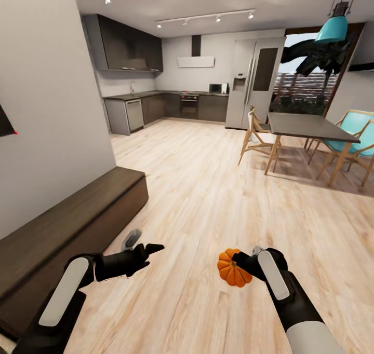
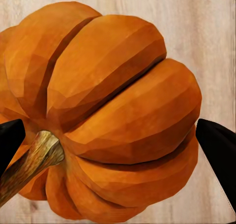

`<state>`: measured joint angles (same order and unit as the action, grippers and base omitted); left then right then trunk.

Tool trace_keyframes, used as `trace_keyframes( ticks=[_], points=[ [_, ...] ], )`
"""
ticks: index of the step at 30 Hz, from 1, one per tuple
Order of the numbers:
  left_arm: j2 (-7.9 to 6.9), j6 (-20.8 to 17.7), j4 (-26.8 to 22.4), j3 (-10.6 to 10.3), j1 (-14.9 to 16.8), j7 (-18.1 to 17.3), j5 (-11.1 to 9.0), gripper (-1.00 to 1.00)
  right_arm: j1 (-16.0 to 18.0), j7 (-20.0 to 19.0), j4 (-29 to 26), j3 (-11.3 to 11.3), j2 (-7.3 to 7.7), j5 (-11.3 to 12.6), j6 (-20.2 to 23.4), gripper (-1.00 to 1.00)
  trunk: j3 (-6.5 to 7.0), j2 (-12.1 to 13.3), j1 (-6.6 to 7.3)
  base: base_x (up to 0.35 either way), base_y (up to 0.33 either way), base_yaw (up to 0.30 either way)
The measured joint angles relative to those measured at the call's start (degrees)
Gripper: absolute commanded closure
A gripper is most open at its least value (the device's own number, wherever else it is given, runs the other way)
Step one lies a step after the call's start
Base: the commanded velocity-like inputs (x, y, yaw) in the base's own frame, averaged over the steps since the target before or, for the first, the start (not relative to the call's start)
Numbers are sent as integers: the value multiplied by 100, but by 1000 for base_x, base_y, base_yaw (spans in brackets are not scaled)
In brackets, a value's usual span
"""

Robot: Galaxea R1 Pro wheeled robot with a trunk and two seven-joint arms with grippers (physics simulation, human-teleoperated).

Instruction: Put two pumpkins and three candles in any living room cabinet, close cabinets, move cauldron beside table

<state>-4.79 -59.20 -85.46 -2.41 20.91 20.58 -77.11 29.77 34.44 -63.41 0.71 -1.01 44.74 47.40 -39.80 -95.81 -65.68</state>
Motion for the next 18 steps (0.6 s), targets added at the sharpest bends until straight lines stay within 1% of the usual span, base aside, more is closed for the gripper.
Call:
trace_keyframes(
  ticks=[8,15,18],
  points=[
    [0,0,1,0,1,0,0,-100,0,1,7,1,5,-7,-2,100,24,0,0,343,-97,-277],
    [0,0,1,0,-1,0,0,-100,5,-8,170,16,2,-3,-16,100,45,0,0,343,-113,-277],
    [0,0,0,0,0,0,1,-100,-1,-9,184,17,1,-6,-15,100,54,0,0,343,-52,-277]
  ],
)
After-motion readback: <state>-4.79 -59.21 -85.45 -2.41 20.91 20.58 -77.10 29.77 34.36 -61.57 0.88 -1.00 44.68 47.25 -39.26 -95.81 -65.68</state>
